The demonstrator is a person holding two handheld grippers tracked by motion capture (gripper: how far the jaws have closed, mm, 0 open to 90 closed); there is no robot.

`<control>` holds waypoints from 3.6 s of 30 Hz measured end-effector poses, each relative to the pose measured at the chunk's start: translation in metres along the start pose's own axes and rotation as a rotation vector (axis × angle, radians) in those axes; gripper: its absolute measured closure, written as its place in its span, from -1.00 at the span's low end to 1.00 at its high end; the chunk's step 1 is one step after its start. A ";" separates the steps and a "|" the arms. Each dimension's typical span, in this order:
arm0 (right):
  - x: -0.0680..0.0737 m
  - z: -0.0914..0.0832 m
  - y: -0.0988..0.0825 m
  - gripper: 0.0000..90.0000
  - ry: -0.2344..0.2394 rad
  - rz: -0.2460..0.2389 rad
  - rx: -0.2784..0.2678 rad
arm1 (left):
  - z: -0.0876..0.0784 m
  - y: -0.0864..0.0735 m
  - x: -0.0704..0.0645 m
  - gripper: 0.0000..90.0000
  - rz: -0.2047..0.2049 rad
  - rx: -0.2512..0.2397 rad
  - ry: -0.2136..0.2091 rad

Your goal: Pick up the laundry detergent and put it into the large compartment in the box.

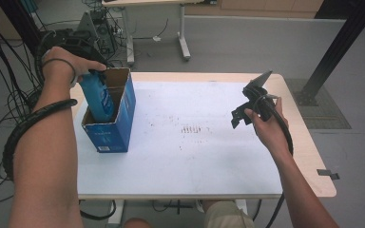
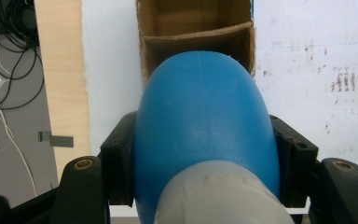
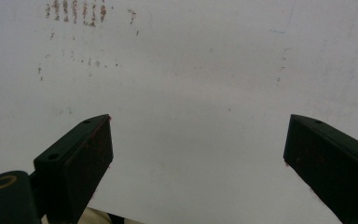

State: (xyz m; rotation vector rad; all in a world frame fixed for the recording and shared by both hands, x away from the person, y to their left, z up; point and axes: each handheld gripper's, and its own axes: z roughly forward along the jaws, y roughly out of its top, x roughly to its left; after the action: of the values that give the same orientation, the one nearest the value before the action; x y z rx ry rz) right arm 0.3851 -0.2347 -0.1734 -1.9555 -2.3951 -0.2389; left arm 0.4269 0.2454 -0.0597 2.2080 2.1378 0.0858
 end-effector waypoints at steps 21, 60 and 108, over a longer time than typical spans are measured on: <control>-0.008 0.007 0.001 -0.82 0.002 0.014 0.019 | 0.060 0.009 -0.012 -0.16 0.043 0.060 0.005; -0.009 0.012 0.001 -0.82 0.004 0.014 0.022 | 0.110 0.010 -0.009 -0.16 0.064 0.120 0.012; -0.007 0.008 0.001 -0.82 0.003 0.007 0.017 | 0.111 0.008 -0.009 -0.16 0.055 0.112 0.012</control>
State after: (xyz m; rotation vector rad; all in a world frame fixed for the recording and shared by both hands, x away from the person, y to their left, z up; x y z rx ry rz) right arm 0.3875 -0.2401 -0.1821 -1.9542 -2.3800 -0.2204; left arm 0.4444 0.2347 -0.1691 2.3337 2.1385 -0.0184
